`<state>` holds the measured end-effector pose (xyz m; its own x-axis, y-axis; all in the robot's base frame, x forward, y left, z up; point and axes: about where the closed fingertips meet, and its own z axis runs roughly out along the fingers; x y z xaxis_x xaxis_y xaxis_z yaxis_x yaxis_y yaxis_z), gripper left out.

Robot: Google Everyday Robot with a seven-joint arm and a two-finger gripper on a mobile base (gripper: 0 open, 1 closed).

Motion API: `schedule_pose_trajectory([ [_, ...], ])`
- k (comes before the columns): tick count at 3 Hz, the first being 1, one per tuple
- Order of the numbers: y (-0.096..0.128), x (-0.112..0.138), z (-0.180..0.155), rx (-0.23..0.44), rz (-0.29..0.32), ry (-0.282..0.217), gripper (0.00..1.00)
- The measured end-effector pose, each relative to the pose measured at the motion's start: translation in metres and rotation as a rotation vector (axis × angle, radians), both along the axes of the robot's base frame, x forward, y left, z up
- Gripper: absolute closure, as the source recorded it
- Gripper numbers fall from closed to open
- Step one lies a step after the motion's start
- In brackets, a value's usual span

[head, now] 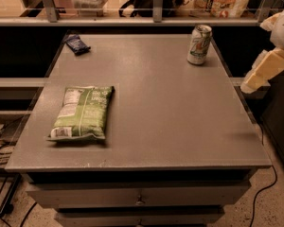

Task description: Move 7up can near rxbar blueberry

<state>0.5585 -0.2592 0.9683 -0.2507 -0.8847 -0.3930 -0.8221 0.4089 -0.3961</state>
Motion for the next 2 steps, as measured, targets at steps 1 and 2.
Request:
schedule_pose_trajectory([
  [1, 0.0, 0.0, 0.0, 0.0, 0.0, 0.0, 0.0],
  [2, 0.003, 0.012, 0.0, 0.035, -0.031, -0.027, 0.0],
])
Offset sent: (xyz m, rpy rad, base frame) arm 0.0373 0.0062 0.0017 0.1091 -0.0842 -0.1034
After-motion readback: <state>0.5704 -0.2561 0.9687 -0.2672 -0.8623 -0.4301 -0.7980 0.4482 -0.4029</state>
